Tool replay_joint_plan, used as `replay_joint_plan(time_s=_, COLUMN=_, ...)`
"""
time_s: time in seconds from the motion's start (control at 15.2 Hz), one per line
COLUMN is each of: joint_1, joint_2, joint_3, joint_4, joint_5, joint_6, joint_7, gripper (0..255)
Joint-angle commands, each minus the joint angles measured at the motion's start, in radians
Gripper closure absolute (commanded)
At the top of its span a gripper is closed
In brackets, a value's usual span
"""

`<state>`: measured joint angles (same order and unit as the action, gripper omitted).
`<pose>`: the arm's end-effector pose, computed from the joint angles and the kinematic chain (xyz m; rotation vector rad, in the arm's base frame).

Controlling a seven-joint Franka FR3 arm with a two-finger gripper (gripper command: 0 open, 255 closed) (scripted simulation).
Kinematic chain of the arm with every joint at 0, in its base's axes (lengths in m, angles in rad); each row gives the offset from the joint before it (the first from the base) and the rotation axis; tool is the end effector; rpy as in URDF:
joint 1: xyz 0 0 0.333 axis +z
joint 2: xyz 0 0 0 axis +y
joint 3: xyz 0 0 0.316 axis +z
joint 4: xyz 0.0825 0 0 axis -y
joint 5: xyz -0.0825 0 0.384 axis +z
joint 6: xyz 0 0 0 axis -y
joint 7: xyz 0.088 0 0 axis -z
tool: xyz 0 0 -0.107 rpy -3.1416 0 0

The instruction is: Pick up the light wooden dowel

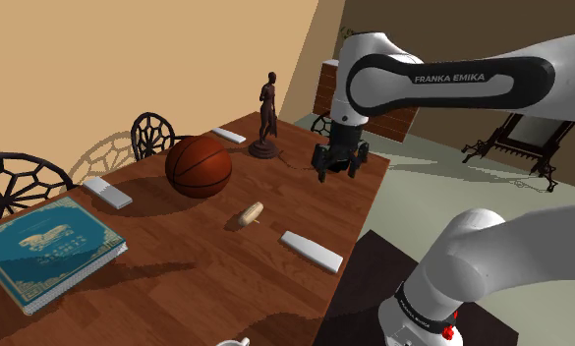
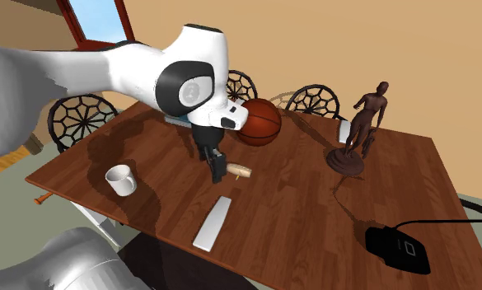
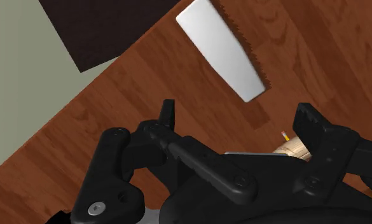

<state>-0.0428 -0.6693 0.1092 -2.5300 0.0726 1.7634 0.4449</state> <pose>0.3369 0.0312 0.4847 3.0473 -0.6539 -0.1517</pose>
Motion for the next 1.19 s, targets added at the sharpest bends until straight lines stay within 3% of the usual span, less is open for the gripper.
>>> replay_joint_plan(time_s=0.0, joint_1=-0.002, joint_2=0.047, joint_3=0.03, joint_4=-0.014, joint_5=0.029, joint_6=0.073, joint_7=0.069, gripper=0)
replay_joint_plan(time_s=0.59, joint_1=-0.031, joint_2=0.346, joint_3=0.145, joint_4=0.0, joint_5=0.094, joint_6=0.41, joint_7=0.346, gripper=0)
replay_joint_plan(time_s=1.12, joint_1=-0.059, joint_2=0.673, joint_3=0.2, joint_4=0.119, joint_5=0.038, joint_6=0.664, joint_7=0.617, gripper=0)
